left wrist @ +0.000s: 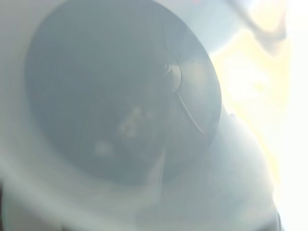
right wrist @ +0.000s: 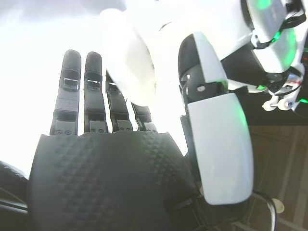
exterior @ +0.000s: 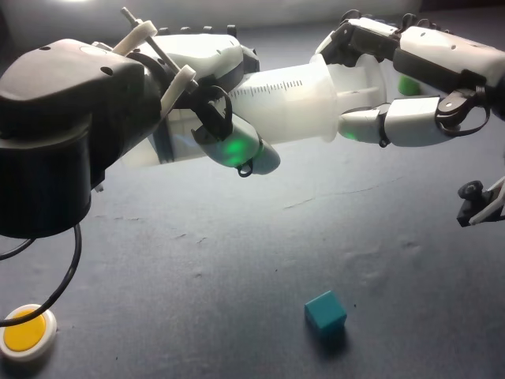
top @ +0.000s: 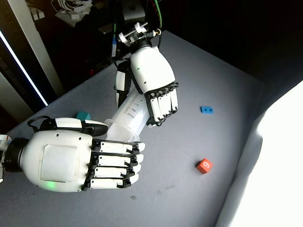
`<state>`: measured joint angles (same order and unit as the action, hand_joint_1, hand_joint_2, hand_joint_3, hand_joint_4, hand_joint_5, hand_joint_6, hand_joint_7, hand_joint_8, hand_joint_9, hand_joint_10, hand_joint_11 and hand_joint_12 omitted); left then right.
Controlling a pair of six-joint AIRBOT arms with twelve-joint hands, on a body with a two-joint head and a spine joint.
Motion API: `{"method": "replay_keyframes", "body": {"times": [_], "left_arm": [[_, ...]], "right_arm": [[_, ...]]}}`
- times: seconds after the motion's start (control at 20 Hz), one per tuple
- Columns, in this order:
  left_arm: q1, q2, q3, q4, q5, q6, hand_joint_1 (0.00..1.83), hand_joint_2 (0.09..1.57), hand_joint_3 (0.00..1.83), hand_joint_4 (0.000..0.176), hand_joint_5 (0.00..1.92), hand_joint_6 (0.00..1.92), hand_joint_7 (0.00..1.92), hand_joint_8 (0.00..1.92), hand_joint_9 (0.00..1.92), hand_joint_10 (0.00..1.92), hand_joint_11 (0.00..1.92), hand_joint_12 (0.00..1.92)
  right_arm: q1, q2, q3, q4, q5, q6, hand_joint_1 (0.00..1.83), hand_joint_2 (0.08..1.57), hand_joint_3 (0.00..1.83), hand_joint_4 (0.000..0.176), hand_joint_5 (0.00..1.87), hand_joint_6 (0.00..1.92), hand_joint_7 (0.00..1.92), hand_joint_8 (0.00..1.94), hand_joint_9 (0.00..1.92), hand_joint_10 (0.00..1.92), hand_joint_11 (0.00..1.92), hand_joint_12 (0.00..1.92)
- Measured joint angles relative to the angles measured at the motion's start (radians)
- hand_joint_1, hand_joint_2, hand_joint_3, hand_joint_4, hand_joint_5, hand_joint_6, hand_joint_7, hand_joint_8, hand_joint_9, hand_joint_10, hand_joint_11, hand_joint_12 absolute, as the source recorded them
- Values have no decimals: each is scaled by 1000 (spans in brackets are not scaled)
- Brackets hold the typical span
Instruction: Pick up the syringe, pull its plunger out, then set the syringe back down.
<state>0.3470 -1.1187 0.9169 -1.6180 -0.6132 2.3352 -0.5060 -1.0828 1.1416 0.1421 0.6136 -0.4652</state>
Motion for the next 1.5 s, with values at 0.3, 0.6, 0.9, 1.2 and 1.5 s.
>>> {"method": "replay_keyframes", "body": {"times": [0.3,0.6,0.9,1.2,1.5], "left_arm": [[-3,0,-8,-3,15,18,1129,1316,5,0,645,1390,640,1741,573,1738,423,1880],[-5,0,-8,-6,20,24,1117,1304,5,0,652,1448,662,1631,589,1685,432,1883],[-8,-8,-17,-5,44,16,1137,1302,1,0,670,1354,664,1689,584,1646,411,1818],[-18,-8,-20,-10,60,17,1138,1301,0,0,662,1364,674,1675,587,1659,425,1843],[-19,-14,-21,-13,80,13,1140,1301,0,0,669,1347,670,1680,580,1620,411,1814]], "right_arm": [[-10,1,5,0,21,-2,1078,1336,0,16,615,1515,603,1635,461,1521,189,1717],[-23,8,-4,3,42,-3,1093,1339,3,0,594,1481,611,1687,458,1579,183,1760],[-62,64,-33,-4,82,0,1085,1335,0,0,622,1479,594,1667,459,1491,201,1700],[-98,134,-58,-13,116,10,1097,1315,0,11,648,1460,634,1596,491,1450,220,1678],[-167,204,-72,-24,169,35,1081,1336,1,5,603,1505,610,1649,459,1477,201,1684]]}}
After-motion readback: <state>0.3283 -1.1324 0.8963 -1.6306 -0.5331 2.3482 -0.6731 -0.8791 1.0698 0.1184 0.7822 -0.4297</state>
